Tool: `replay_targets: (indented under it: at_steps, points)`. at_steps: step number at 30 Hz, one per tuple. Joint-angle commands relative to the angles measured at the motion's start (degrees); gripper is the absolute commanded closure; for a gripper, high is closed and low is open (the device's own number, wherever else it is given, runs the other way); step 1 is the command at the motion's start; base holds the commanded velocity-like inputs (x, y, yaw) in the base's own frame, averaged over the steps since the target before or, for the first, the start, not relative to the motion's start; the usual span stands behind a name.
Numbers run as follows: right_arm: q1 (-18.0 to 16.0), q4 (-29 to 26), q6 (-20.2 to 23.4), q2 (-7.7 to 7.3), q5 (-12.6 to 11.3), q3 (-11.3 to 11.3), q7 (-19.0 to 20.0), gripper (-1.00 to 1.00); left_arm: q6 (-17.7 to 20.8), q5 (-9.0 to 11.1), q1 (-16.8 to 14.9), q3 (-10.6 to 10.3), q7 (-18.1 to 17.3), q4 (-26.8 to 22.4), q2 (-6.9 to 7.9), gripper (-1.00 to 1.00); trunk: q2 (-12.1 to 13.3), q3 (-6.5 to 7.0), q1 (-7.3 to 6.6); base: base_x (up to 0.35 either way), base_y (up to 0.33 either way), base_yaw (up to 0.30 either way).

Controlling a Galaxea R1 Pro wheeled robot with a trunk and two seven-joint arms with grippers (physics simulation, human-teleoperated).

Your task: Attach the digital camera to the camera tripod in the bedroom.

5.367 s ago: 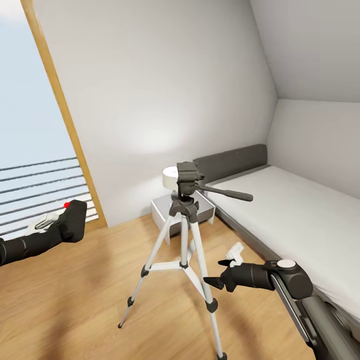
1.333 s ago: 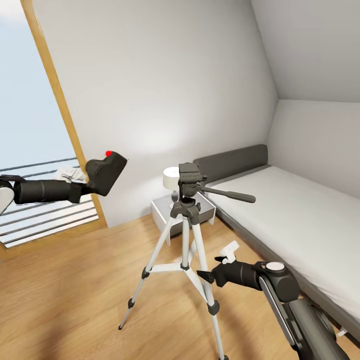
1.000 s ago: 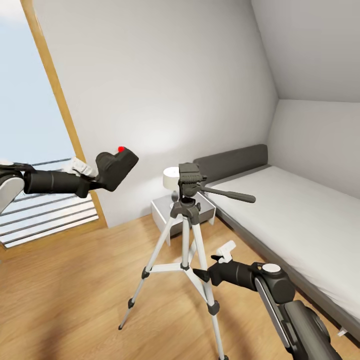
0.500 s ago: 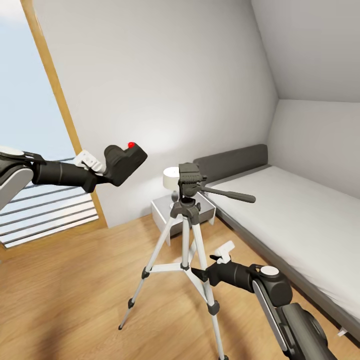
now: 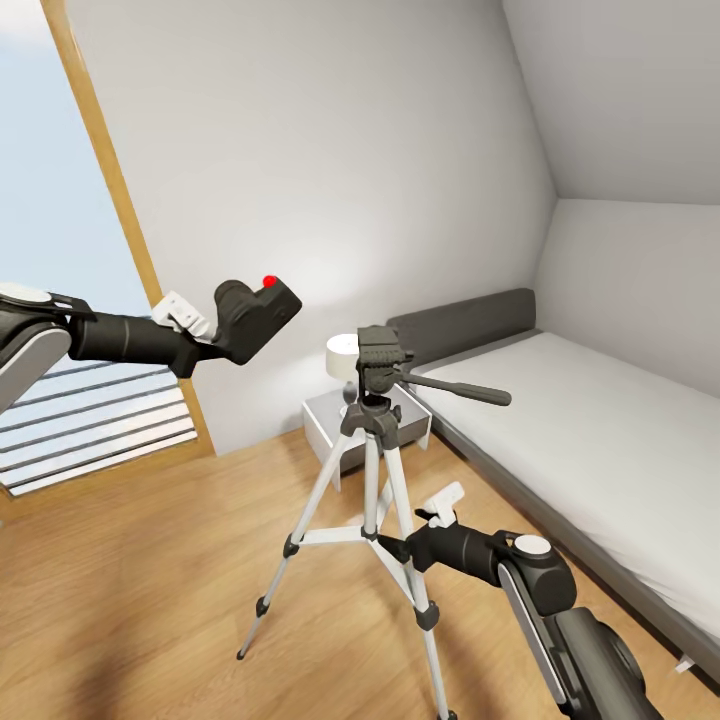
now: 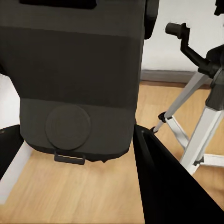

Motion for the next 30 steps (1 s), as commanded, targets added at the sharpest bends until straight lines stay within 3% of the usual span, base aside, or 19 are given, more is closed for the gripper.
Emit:
replay_targets:
  at_steps: [1,10,16,30]
  points:
    - [-0.1,0.2,0.1,0.13,0.2,0.0,0.1,-1.0,0.0,-0.4,-0.6,-0.7,-0.4,0.0,-0.02,1.0,-0.1,-0.08,0.01,0.0,0.0,0.0]
    - [-0.1,0.9,-0.3,0.64,0.3,-0.2,-0.7,-1.0,-0.4,-2.8,-4.0,-5.6,-0.7,-0.1,-2.03,1.0,-0.1,-0.08,0.01,0.0,0.0,0.0]
    - [-0.1,1.0,-0.4,0.74,0.4,-0.3,-1.0,-1.0,-0.3,-6.1,-6.2,-8.9,-1.6,0.0,-4.42,1.0,-0.1,-0.08,0.01,0.0,0.0,0.0]
    - [-0.1,1.0,-1.1,0.77,0.5,-0.4,-1.1,-1.0,-0.6,-8.0,-8.7,-9.0,-10.8,0.8,-5.62,1.0,-0.1,-0.08,0.01,0.0,0.0,0.0]
